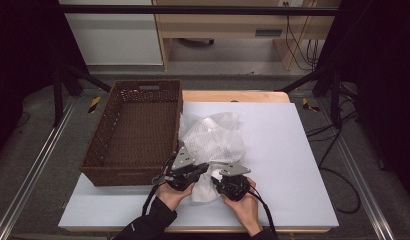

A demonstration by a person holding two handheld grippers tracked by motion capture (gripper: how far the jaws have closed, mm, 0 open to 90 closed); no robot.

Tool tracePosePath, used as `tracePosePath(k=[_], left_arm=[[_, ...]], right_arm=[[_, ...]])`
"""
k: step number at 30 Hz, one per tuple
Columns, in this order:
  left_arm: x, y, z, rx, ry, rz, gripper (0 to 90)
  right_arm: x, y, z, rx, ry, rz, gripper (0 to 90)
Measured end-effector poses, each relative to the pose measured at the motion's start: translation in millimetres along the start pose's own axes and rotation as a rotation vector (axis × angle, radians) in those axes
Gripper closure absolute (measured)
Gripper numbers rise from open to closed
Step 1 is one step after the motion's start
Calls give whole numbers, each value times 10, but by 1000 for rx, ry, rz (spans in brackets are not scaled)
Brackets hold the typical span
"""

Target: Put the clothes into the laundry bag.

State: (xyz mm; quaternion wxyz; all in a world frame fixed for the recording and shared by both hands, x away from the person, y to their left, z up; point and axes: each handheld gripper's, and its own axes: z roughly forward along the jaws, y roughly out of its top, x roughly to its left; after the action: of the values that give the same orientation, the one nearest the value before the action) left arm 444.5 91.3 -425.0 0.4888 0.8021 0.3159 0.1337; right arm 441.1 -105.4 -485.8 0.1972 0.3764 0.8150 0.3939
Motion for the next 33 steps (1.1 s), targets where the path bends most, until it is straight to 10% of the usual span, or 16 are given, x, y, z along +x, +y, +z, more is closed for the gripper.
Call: tracePosePath(k=[7, 12, 19, 23, 33], left_arm=[[-62, 136, -150, -58, -41, -11, 886], [-149, 225, -291, -87, -60, -4, 886], [-56, 65, -160, -10, -58, -29, 887], [27, -17, -47, 6, -44, -48, 886], [43, -65, 79, 28, -13, -40, 887]], right_arm=[[-77, 199, -245, -178, -23, 65, 867], [-100, 438, -99, -272, -67, 99, 864], [-195, 437, 421, -189, -241, 54, 856], [-272, 388, 408, -161, -215, 71, 807], [-164, 64, -297, -188, 55, 12, 332]])
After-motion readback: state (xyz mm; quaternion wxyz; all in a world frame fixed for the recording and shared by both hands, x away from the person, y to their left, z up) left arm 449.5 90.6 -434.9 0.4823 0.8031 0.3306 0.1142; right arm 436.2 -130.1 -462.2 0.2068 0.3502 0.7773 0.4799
